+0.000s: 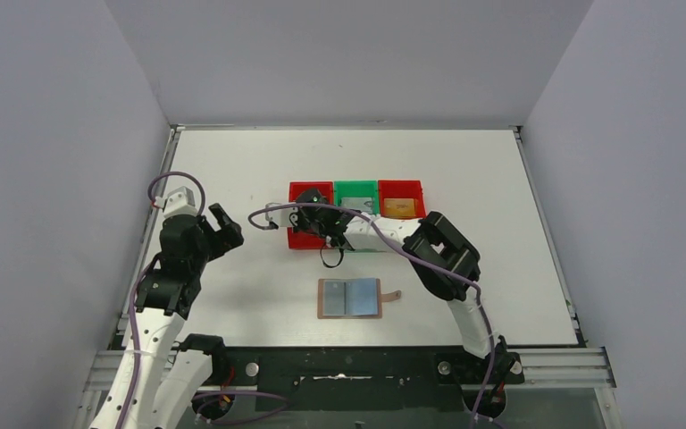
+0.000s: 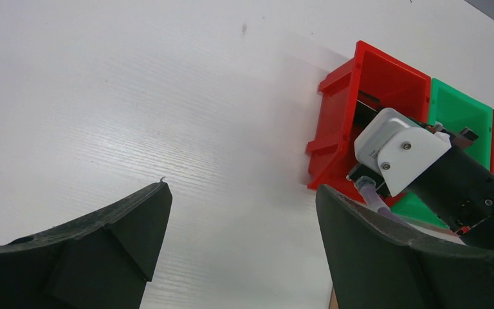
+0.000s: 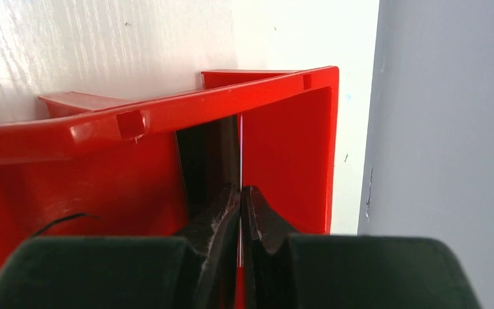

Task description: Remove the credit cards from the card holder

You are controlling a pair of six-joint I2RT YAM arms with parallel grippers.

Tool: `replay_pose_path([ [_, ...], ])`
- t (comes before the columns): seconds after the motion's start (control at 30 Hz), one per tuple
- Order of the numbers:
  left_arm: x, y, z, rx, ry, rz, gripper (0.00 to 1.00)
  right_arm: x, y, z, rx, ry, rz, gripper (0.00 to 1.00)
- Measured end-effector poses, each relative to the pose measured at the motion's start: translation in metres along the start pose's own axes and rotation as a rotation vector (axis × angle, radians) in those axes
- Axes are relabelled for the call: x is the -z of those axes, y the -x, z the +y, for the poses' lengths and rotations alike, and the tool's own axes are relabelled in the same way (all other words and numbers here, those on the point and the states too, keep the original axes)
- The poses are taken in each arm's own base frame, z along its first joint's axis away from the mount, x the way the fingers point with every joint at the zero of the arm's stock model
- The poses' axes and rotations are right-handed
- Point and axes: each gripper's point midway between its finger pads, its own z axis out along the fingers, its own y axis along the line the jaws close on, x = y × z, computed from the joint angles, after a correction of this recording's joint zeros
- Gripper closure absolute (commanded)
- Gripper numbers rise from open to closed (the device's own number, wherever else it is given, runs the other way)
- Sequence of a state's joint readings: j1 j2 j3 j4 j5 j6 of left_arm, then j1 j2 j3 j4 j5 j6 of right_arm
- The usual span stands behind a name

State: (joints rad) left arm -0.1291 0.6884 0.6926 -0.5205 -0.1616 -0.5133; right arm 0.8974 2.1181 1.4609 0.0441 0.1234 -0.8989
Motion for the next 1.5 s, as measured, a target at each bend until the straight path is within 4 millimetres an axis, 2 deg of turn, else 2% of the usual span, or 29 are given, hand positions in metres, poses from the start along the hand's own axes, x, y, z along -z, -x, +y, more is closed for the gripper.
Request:
replay_pose_path([
  [0.13, 0.000, 0.000, 0.000, 0.000, 0.000, 0.000, 0.16, -0.009, -0.004, 0.004, 0.013, -0.002, 0.008, 0.94],
  [0.23, 0.000, 0.000, 0.000, 0.000, 0.000, 0.000, 0.16, -0.012, -0.009, 0.006, 0.016, 0.000, 0.018, 0.90],
  [0.33, 0.000, 0.000, 0.000, 0.000, 0.000, 0.001, 0.16, -0.013, -0.008, 0.001, 0.016, -0.014, 0.013, 0.86],
  [0.67, 0.000, 0.000, 0.000, 0.000, 0.000, 0.001, 0.16, -0.014, -0.014, -0.004, 0.008, -0.025, 0.016, 0.85],
  [1.03, -0.001, -0.001, 0.000, 0.000, 0.000, 0.003, 0.16, -0.015, -0.016, -0.004, -0.028, -0.022, 0.015, 0.79],
  [1.5, -0.002, -0.003, -0.001, -0.003, -0.003, 0.015, 0.16, -0.019, -0.017, -0.006, -0.159, -0.029, 0.007, 0.57],
])
